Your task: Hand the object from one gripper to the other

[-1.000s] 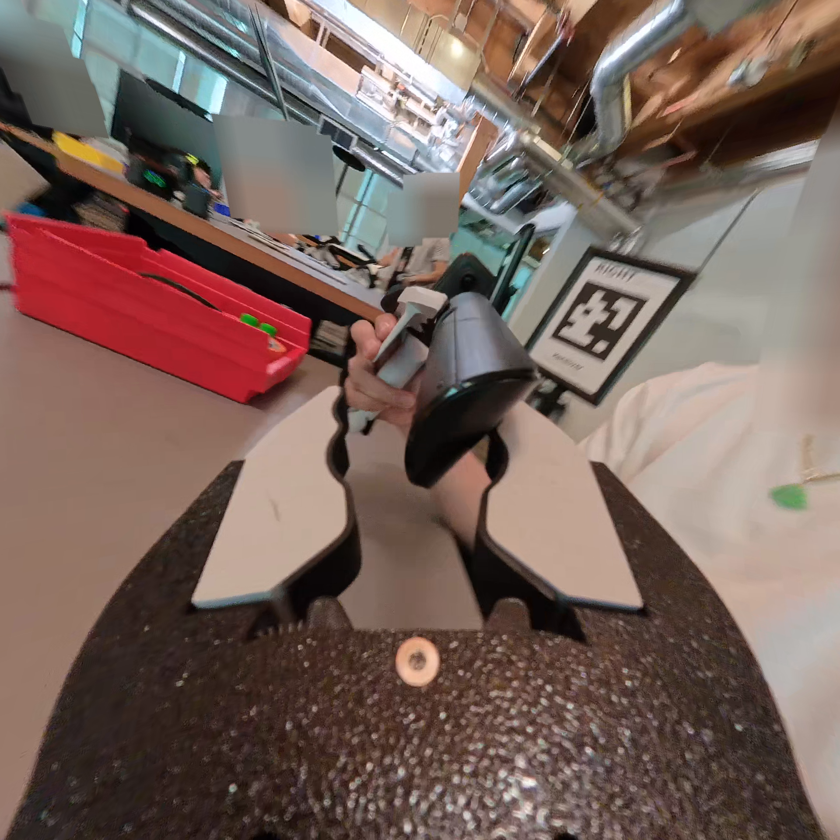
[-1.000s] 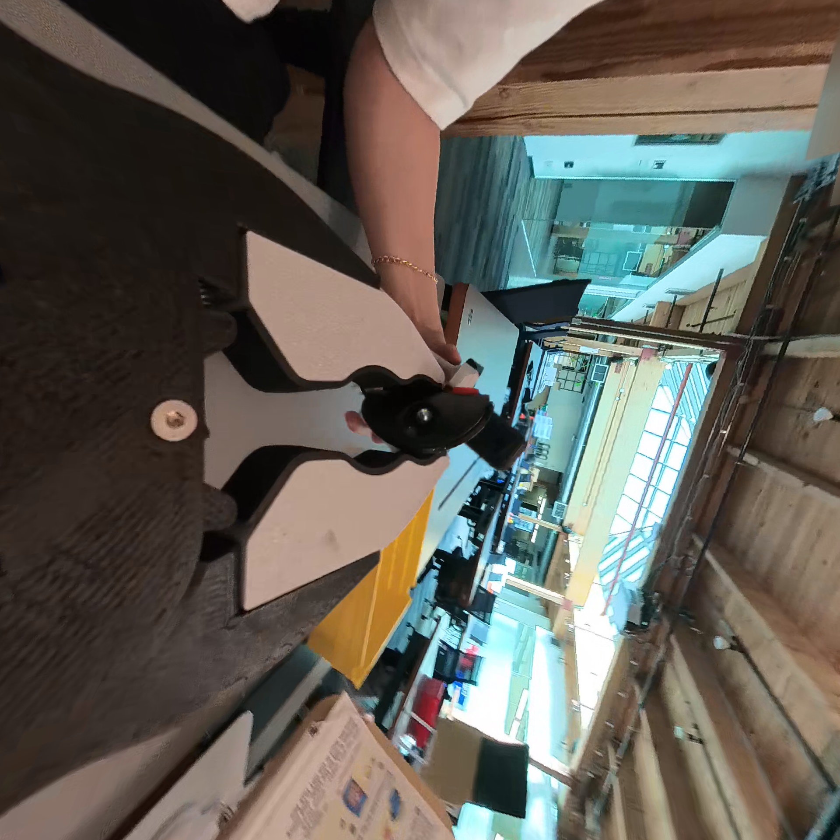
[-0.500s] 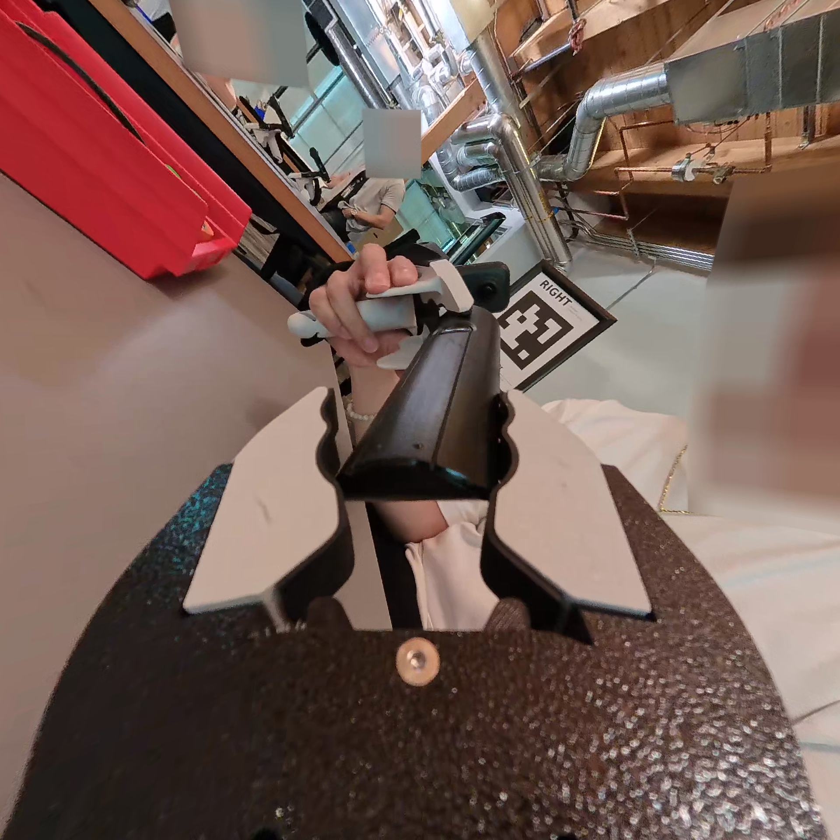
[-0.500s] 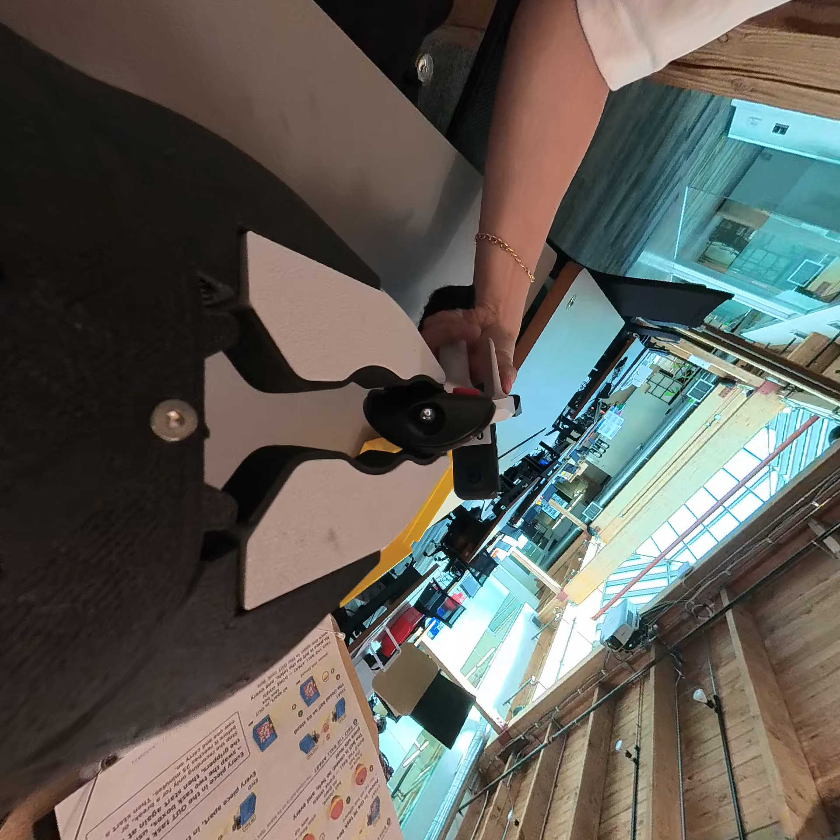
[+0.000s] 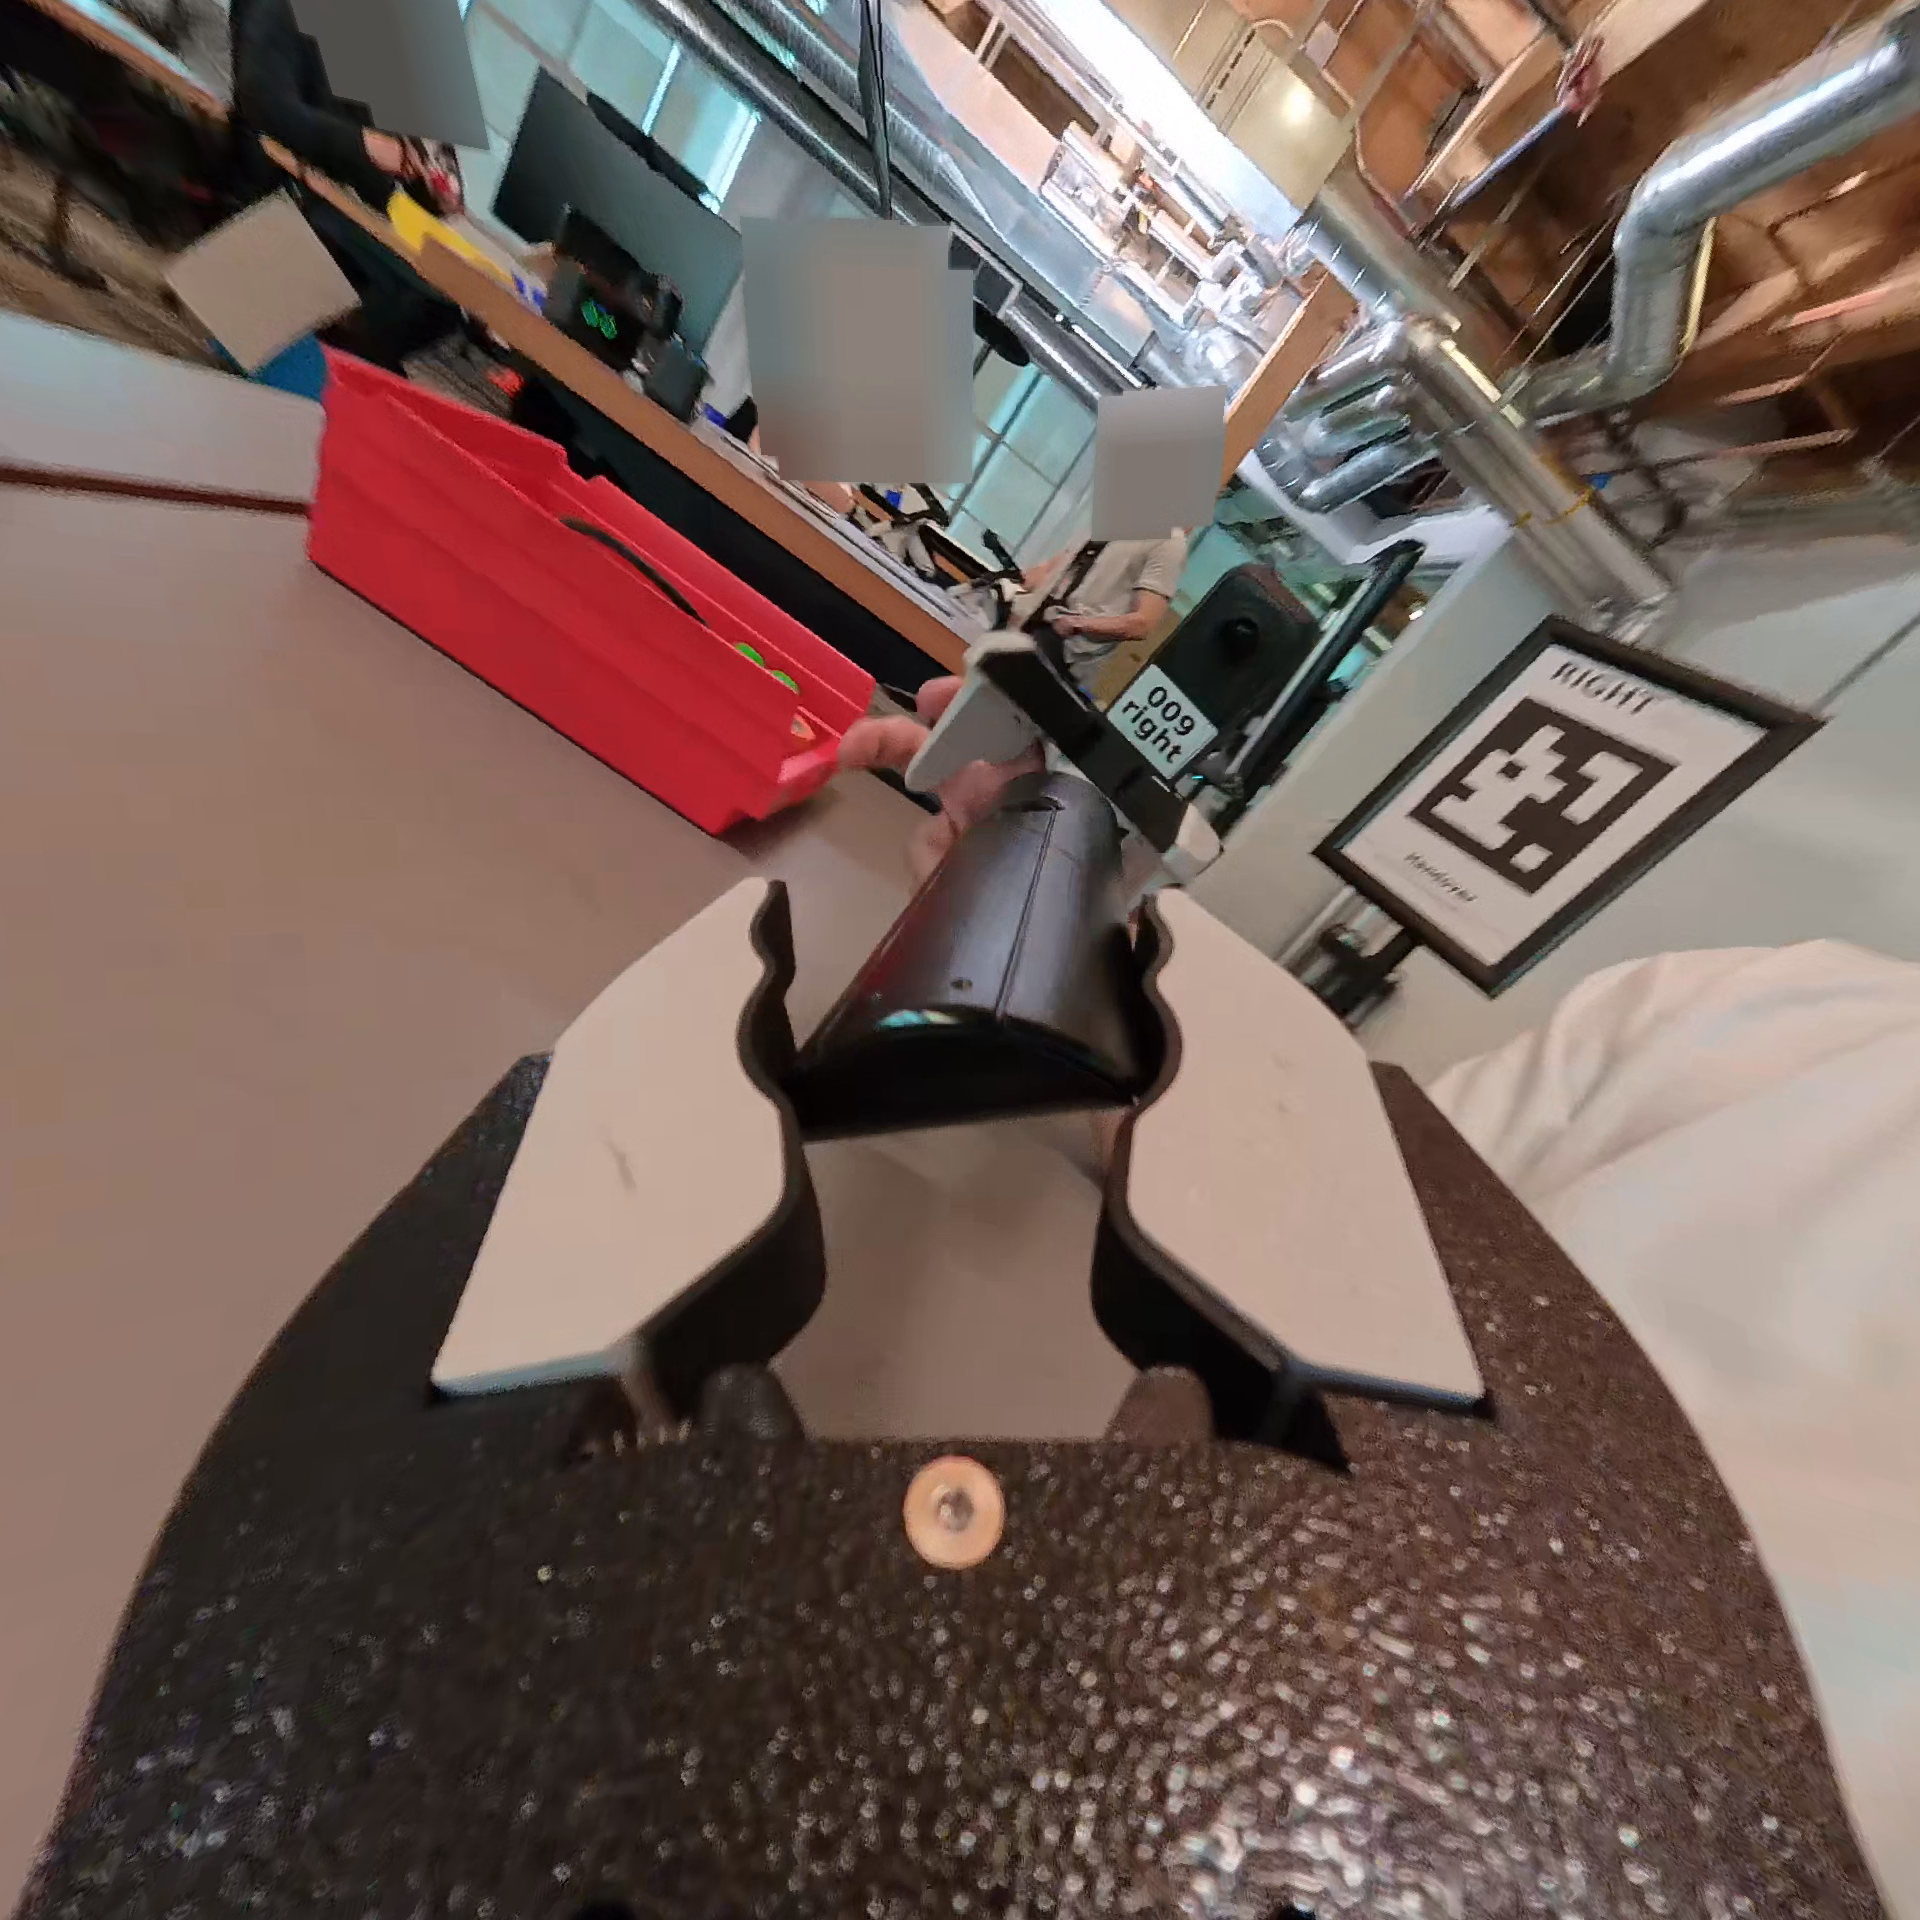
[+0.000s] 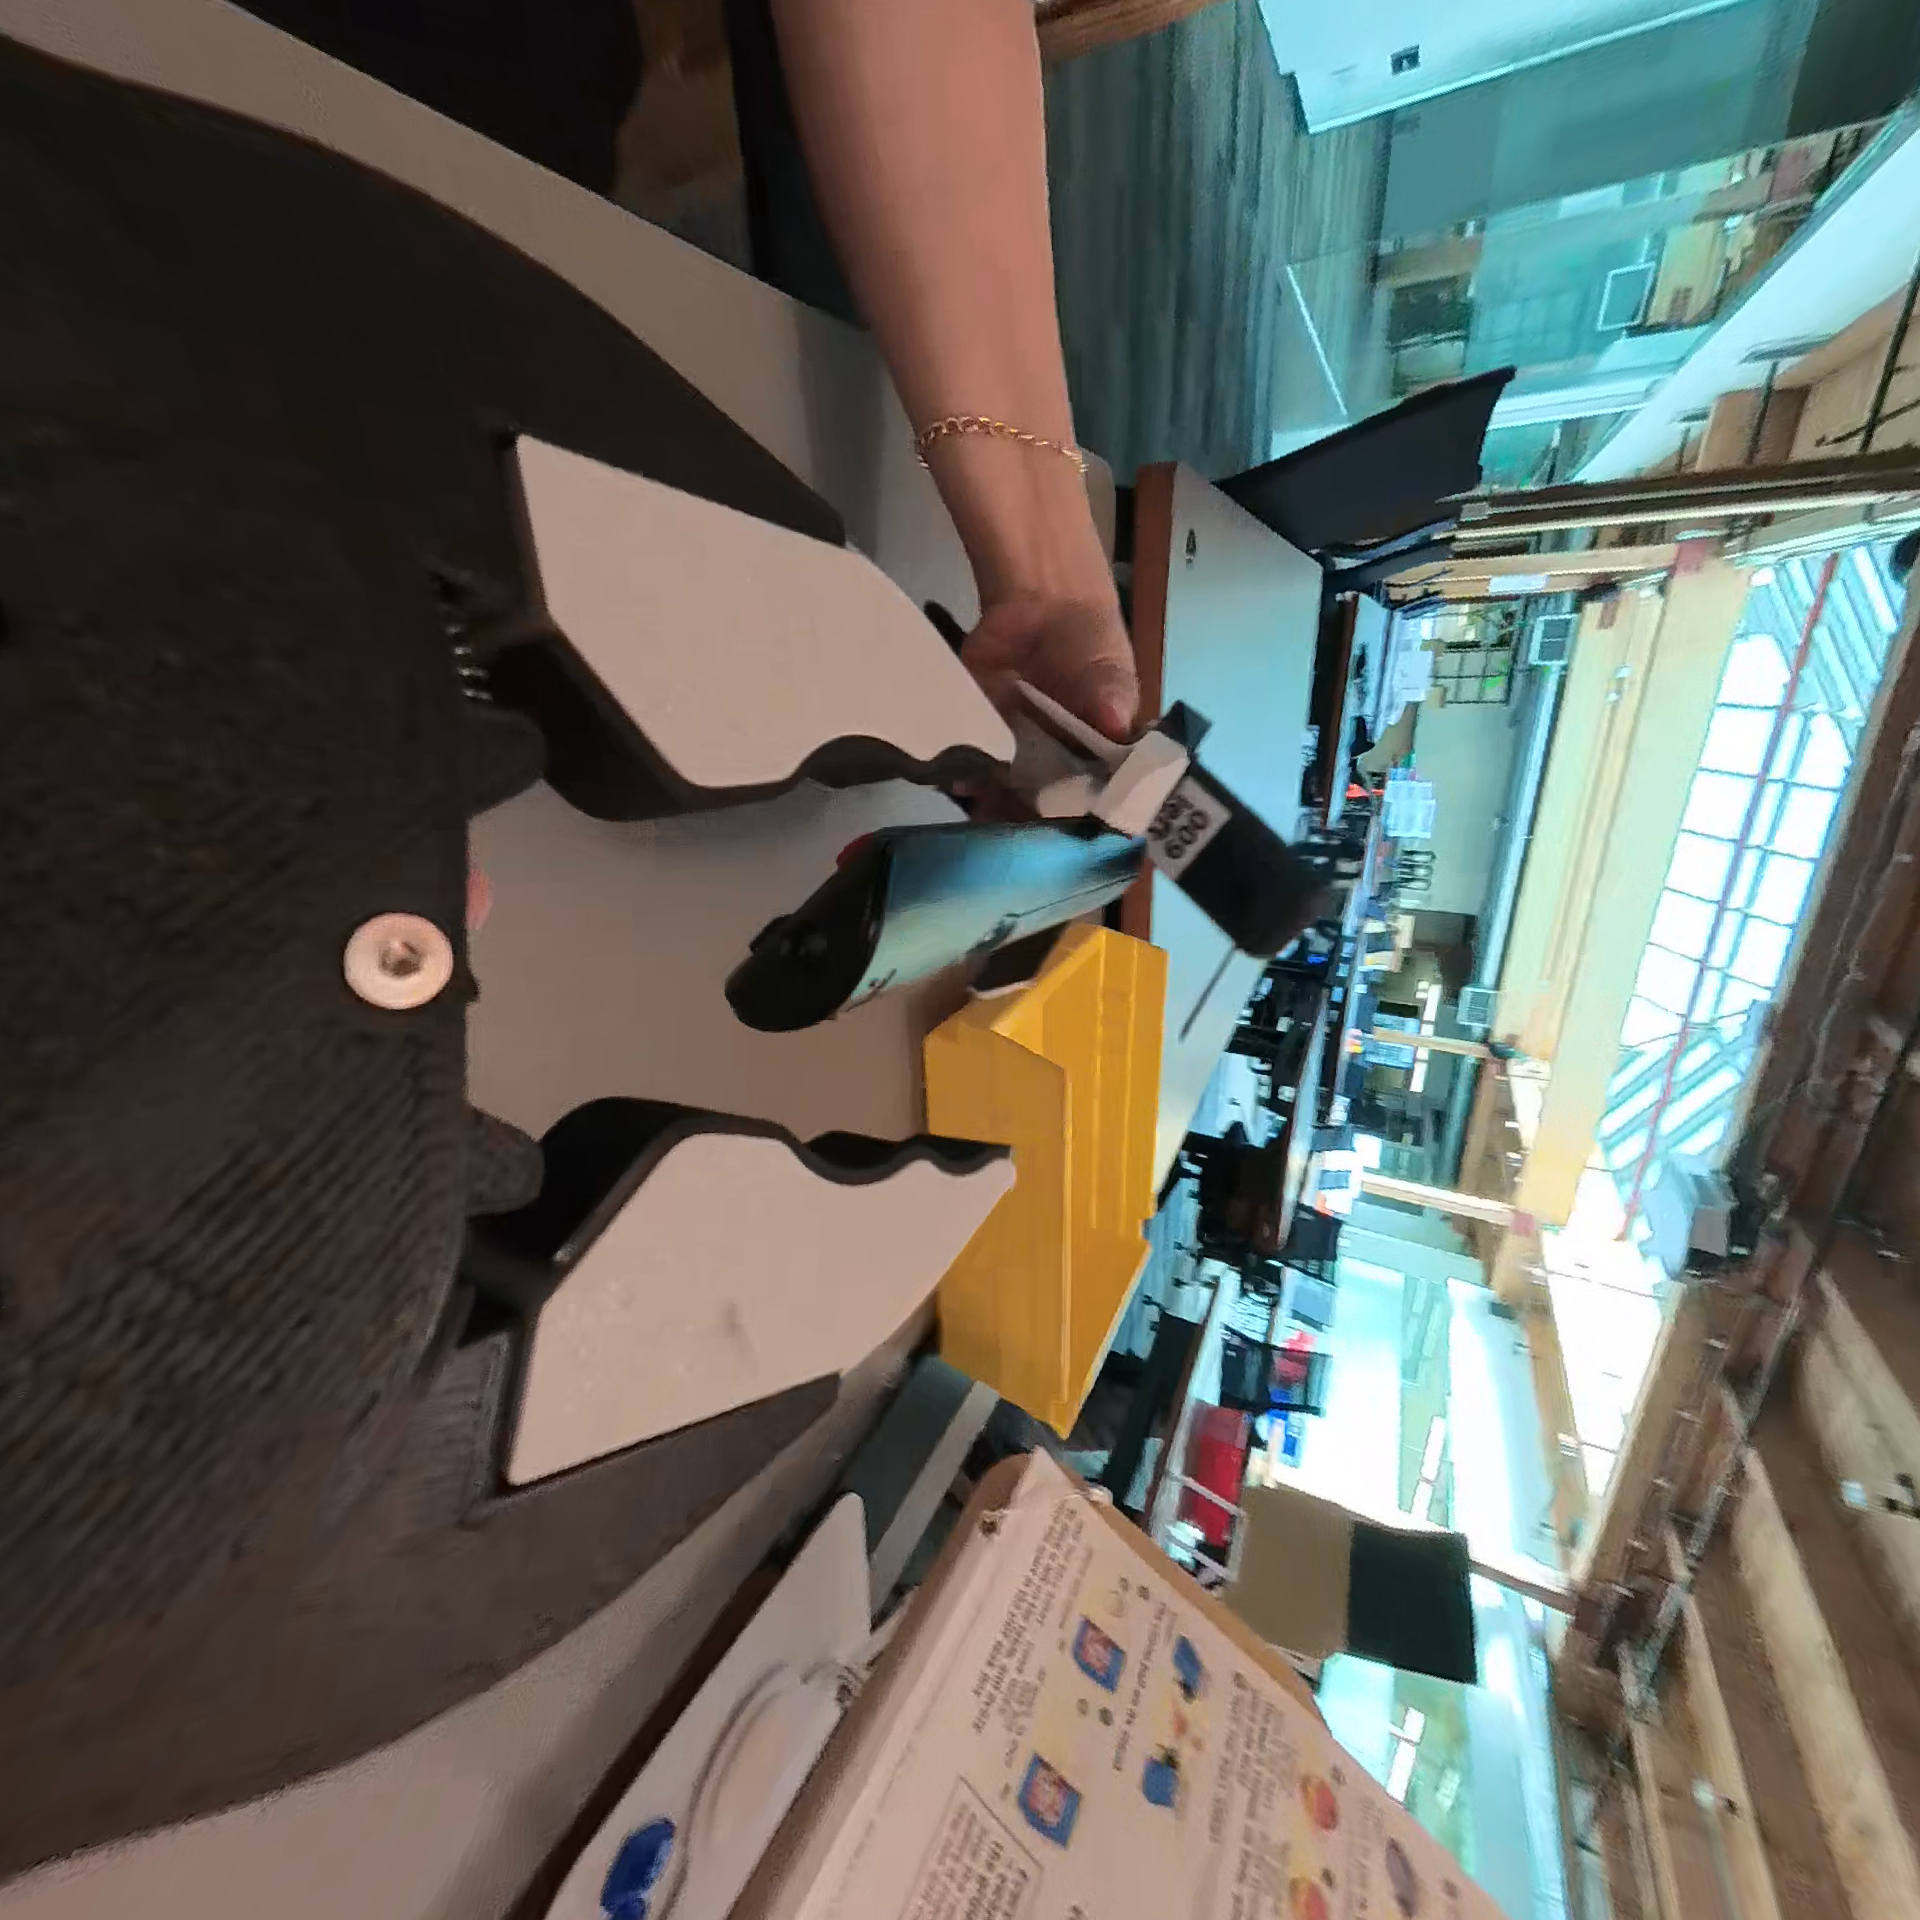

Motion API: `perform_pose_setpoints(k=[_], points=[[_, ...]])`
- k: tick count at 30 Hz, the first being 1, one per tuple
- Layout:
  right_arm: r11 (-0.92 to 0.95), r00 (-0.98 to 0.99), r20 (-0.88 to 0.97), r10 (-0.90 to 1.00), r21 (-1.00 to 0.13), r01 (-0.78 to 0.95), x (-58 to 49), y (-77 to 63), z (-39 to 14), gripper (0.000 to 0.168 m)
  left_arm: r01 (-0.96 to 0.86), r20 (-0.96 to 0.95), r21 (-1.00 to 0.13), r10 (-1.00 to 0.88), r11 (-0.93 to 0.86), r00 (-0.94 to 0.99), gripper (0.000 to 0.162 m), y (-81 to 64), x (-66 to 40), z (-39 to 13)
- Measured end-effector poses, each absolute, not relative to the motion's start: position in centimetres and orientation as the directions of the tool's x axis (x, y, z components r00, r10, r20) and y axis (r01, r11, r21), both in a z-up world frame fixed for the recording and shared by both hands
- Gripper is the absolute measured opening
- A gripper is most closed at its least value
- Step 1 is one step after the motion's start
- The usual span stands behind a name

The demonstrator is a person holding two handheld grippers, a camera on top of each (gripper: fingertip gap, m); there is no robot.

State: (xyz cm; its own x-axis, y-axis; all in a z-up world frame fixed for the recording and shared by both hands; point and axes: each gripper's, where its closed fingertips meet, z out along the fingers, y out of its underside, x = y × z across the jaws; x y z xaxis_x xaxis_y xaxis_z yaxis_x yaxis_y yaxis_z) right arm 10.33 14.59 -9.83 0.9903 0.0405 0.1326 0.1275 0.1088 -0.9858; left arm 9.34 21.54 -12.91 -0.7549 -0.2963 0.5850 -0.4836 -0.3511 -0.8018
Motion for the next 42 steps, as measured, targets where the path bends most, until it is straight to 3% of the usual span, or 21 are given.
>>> perform_pose_setpoints(k=[4,9,11,14,27,29,32,35,37,39,42], points=[[-0.061,0.99,-0.101,0.096,-0.994,-0.095,10.4,15.6,-12.6,0.081,-0.35,0.433,-0.901,-0.467,-0.257,-0.771,0.062,22.1,9.7,-12.6],[-0.037,0.861,-0.466,0.203,-0.882,-0.469,10.8,16.6,-12.8,0.075,-0.16,0.214,-0.976,-0.541,-0.146,-0.813,0.061,22.1,8.6,-10.7],[-0.062,0.816,-0.517,0.257,-0.852,-0.52,10.3,16.9,-13.3,0.075,-0.105,0.156,-0.987,-0.538,-0.125,-0.828,0.061,22.0,8.1,-10.2],[-0.039,0.848,-0.447,0.286,-0.889,-0.456,9.6,17.1,-13.1,0.057,-0.085,0.122,-0.992,-0.545,-0.092,-0.83,0.061,21.9,8.0,-10.5],[0.021,0.91,-0.301,0.284,-0.947,-0.32,9.3,17.0,-11.5,0.056,-0.05,0.143,-0.981,-0.532,-0.185,-0.835,0.064,21.9,7.8,-9.1],[0.047,0.926,-0.267,0.266,-0.956,-0.289,9.4,17.0,-11.0,0.056,-0.13,0.241,-0.96,-0.498,-0.246,-0.833,0.063,21.8,7.9,-8.9],[0.064,0.957,-0.194,0.217,-0.975,-0.212,9.6,16.8,-10.6,0.056,-0.302,0.41,-0.905,-0.427,-0.3,-0.806,0.078,21.6,8.3,-9.8],[0.093,0.979,-0.104,0.173,-0.988,-0.122,9.8,16.3,-10.0,0.056,-0.456,0.543,-0.83,-0.274,-0.322,-0.794,0.079,21.1,7.4,-10.4],[0.128,0.988,0.021,0.155,-0.992,0.001,9.2,15.7,-9.2,0.056,-0.555,0.624,-0.764,-0.158,-0.33,-0.766,0.077,21.0,6.6,-10.2],[0.1,0.983,0.162,0.091,-0.983,0.153,9.1,15.4,-9.1,0.056,-0.611,0.669,-0.724,-0.11,-0.32,-0.735,0.063,21.1,6.0,-10.2],[0.038,0.935,0.351,0.055,-0.936,0.349,8.6,15.0,-9.4,0.056,-0.671,0.705,-0.702,-0.099,-0.24,-0.702,0.067,20.8,4.9,-11.0]])
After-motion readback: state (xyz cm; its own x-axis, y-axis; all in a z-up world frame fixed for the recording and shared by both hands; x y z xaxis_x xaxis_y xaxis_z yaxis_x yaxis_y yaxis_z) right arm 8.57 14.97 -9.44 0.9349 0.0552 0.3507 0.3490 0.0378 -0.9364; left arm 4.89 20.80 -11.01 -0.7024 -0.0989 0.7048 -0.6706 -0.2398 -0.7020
